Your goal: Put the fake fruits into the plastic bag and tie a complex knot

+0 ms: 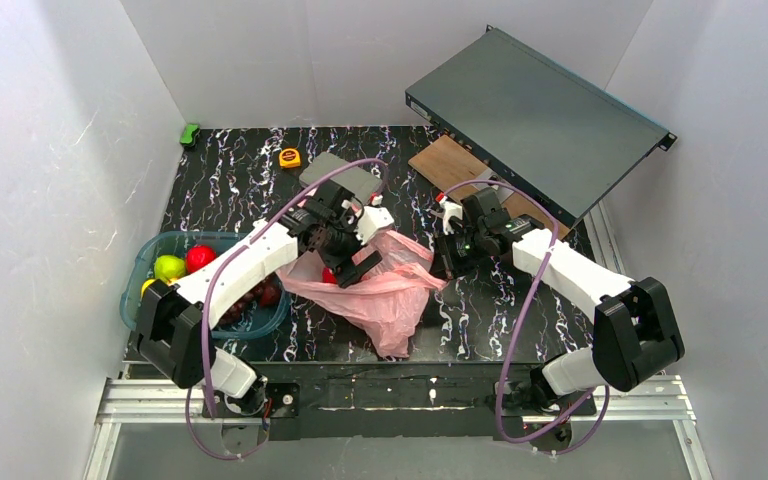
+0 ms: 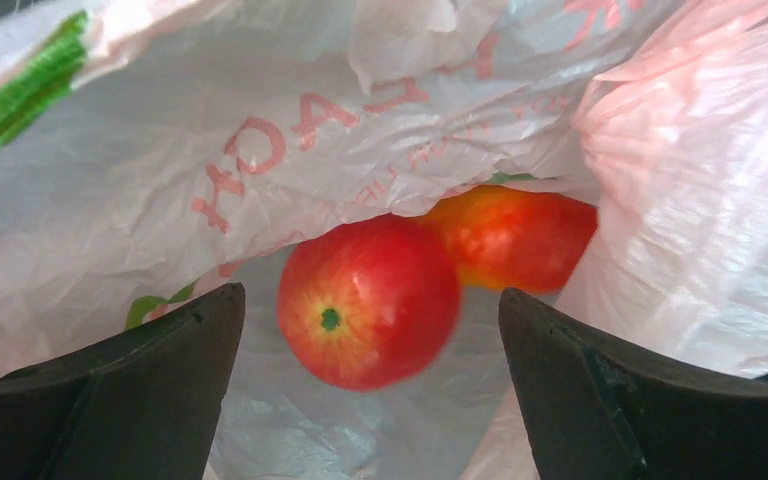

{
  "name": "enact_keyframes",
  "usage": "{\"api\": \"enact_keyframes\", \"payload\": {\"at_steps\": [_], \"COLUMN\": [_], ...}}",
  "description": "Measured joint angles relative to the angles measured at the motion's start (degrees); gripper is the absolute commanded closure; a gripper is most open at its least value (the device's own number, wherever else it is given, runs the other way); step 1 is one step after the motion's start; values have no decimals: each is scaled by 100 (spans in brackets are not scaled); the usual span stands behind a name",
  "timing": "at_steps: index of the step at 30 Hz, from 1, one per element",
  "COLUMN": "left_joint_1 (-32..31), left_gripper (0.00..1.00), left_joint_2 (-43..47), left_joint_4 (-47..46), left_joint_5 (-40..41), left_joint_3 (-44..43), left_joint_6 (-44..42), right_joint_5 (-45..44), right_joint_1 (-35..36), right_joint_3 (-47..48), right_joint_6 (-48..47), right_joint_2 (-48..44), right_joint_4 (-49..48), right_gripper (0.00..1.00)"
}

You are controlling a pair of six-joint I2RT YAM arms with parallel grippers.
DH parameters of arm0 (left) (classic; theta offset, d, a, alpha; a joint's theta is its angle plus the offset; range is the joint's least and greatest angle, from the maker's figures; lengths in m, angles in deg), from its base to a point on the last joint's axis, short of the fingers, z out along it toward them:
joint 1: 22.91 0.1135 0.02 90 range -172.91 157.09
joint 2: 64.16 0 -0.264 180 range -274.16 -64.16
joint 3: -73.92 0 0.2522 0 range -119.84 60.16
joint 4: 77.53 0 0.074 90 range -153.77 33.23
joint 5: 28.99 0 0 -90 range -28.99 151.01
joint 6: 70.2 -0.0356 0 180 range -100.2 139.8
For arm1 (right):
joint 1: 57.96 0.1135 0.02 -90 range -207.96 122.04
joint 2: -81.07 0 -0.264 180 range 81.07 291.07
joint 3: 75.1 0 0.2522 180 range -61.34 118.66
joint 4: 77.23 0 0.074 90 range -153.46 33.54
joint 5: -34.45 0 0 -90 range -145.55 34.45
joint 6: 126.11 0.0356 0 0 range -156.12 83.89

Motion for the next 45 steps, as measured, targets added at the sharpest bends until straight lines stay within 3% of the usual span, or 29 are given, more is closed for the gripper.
{"api": "enact_keyframes", "payload": {"at_steps": [7, 13, 15, 21, 25, 30, 36, 45], "left_joint_1": [-2, 247, 850, 4162, 5814, 6946, 7014, 6686], "left_gripper": [2, 2, 2, 2, 2, 3, 5, 7], "left_joint_2": [107, 651, 925, 1073, 660, -221, -326, -267], "left_joint_4": [350, 535, 516, 719, 1473, 2387, 2518, 1945], "left_joint_5": [-566, -1416, -1873, -2841, -2964, -2909, -2774, -2949], "left_joint_3": [-824, -2074, -2369, -2809, -2402, -1703, -74, 918], "left_joint_6": [363, 1012, 1346, 1749, 866, -837, -2494, -4260], "right_joint_5": [7, 13, 24, 48, 48, 48, 48, 48], "right_joint_1": [-9, -22, -24, -28, -31, -35, -48, -63], "right_joint_3": [0, 0, 0, 0, 0, 0, 0, 0], "right_joint_6": [2, 4, 7, 15, 15, 13, 13, 11], "right_joint_2": [0, 0, 2, 33, 35, 35, 35, 39], "right_joint_4": [-2, -2, -2, -2, -2, -2, 0, 2], "right_gripper": [99, 99, 99, 99, 99, 99, 99, 99]}}
